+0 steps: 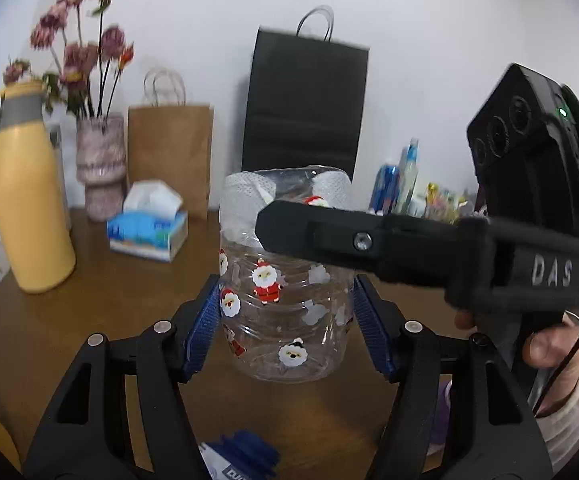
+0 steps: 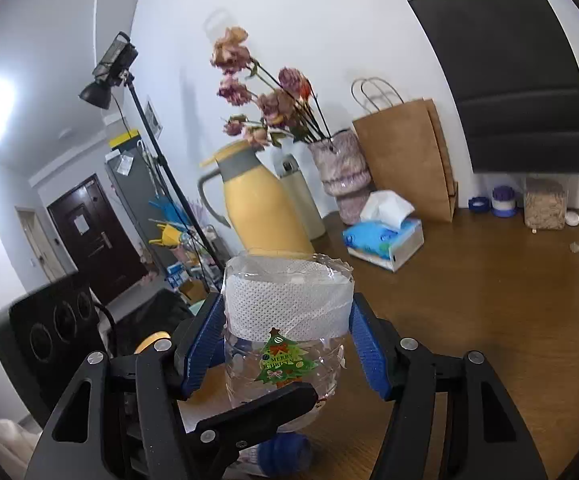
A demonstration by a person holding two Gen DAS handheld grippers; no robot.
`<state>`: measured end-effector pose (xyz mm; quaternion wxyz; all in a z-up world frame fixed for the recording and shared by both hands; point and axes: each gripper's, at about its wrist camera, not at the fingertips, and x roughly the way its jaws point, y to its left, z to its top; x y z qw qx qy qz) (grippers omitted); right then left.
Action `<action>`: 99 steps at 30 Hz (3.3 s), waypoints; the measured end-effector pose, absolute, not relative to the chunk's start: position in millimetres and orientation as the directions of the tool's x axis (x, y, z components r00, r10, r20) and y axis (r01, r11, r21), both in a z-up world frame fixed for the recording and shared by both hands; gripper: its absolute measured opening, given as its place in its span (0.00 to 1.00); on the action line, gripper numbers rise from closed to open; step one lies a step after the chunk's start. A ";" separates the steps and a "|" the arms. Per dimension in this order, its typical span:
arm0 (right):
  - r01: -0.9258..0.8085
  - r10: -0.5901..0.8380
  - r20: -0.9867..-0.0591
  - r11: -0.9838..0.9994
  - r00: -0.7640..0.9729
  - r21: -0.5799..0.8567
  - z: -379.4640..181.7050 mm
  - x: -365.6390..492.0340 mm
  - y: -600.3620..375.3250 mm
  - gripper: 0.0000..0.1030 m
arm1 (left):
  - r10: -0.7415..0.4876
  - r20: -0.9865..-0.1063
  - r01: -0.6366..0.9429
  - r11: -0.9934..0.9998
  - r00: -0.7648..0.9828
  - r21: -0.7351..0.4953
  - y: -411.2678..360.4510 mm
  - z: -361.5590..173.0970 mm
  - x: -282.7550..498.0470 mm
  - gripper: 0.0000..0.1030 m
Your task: Flip cup upright
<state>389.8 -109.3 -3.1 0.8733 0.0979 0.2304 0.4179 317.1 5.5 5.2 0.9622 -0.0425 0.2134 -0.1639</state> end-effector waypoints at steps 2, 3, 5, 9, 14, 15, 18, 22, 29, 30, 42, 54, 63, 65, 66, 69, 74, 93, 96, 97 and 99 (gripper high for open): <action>-0.672 0.742 -0.358 0.668 0.567 0.321 -8.3 388.1 -105.4 0.65 | -0.355 -0.424 0.298 0.934 0.833 -0.196 8.5 -2.6 319.6 0.58; -0.676 0.729 -0.362 0.680 0.581 0.284 -6.4 383.3 -102.8 0.65 | -0.374 -0.420 0.303 0.925 0.827 -0.227 10.9 -5.1 318.8 0.58; -0.684 0.709 -0.360 0.696 0.606 0.219 -5.9 373.6 -98.4 0.65 | -0.371 -0.416 0.298 0.926 0.830 -0.231 11.1 -4.6 315.5 0.58; -0.674 0.686 -0.326 0.719 0.650 0.171 -5.3 340.1 -101.3 0.65 | -0.385 -0.421 0.316 0.921 0.821 -0.227 7.3 -6.2 302.4 0.60; -0.668 0.658 -0.279 0.741 0.700 0.070 -19.1 293.9 -103.7 0.66 | -0.419 -0.428 0.369 0.908 0.801 -0.198 -5.5 -15.7 280.9 0.58; -0.672 0.663 -0.296 0.736 0.688 0.084 -26.9 294.5 -108.0 0.66 | -0.420 -0.449 0.371 0.908 0.789 -0.196 -9.1 -22.0 279.5 0.58; -0.668 0.675 -0.347 0.726 0.651 0.161 -45.1 307.0 -120.7 0.66 | -0.428 -0.504 0.368 0.903 0.750 -0.221 -16.9 -39.4 283.2 0.58; -0.629 0.641 -0.416 0.755 0.646 0.187 -69.0 320.2 -130.7 0.66 | -0.375 -0.570 0.361 0.921 0.731 -0.143 -30.4 -59.7 287.3 0.73; -0.593 0.584 -0.495 0.789 0.643 0.160 -97.3 323.7 -138.8 0.66 | -0.323 -0.594 0.404 0.915 0.737 0.004 -38.5 -68.9 265.1 0.90; -0.598 0.588 -0.497 0.785 0.638 0.163 -97.5 321.2 -140.9 0.67 | -0.317 -0.596 0.408 0.913 0.737 0.019 -39.0 -70.4 262.8 0.93; -0.594 0.563 -0.541 0.792 0.624 0.141 -99.5 297.0 -142.3 0.71 | -0.265 -0.628 0.354 0.935 0.732 0.018 -26.6 -75.6 247.8 1.00; -0.516 0.499 -0.499 0.849 0.708 0.116 -66.5 243.0 -171.7 0.77 | -0.202 -0.581 0.263 0.964 0.789 0.023 0.2 -49.1 202.0 1.00; -0.376 0.364 -0.425 0.925 0.829 0.058 -37.4 152.6 -201.1 0.82 | -0.128 -0.484 0.129 0.991 0.865 -0.030 30.6 -21.9 123.2 1.00; -0.381 0.372 -0.403 0.923 0.836 0.063 -36.2 136.9 -201.4 0.82 | -0.063 -0.449 0.080 0.997 0.891 0.017 32.4 -15.0 111.9 1.00; -0.375 0.368 -0.397 0.925 0.841 0.063 -36.4 132.0 -200.7 0.82 | -0.030 -0.431 0.049 0.998 0.902 0.033 33.3 -11.8 108.3 1.00; -0.341 0.335 -0.401 0.938 0.853 0.058 -38.9 123.6 -194.7 0.82 | 0.028 -0.411 -0.025 1.000 0.911 0.011 36.4 -5.5 98.0 1.00; -0.361 0.352 -0.406 0.931 0.843 0.056 -48.3 105.2 -186.0 0.82 | 0.050 -0.357 -0.035 0.998 0.933 0.049 31.5 3.7 76.5 1.00; -0.350 0.340 -0.230 0.937 0.912 -0.002 -77.6 12.4 -164.7 0.82 | 0.019 -0.291 -0.019 1.000 0.956 0.003 22.0 -9.7 4.5 1.00; -0.342 0.334 -0.224 0.940 0.915 0.007 -76.2 12.0 -165.9 0.82 | 0.012 -0.252 -0.007 1.000 0.968 0.018 19.0 -6.6 -3.3 1.00; -0.339 0.332 -0.219 0.941 0.917 0.009 -75.4 11.7 -167.0 0.82 | 0.004 -0.233 0.000 1.000 0.972 0.021 17.8 -4.8 -6.3 1.00; -0.338 0.334 -0.206 0.941 0.920 0.016 -73.9 10.4 -168.7 0.82 | 0.000 -0.218 0.007 1.000 0.976 0.030 15.7 -3.0 -8.8 1.00</action>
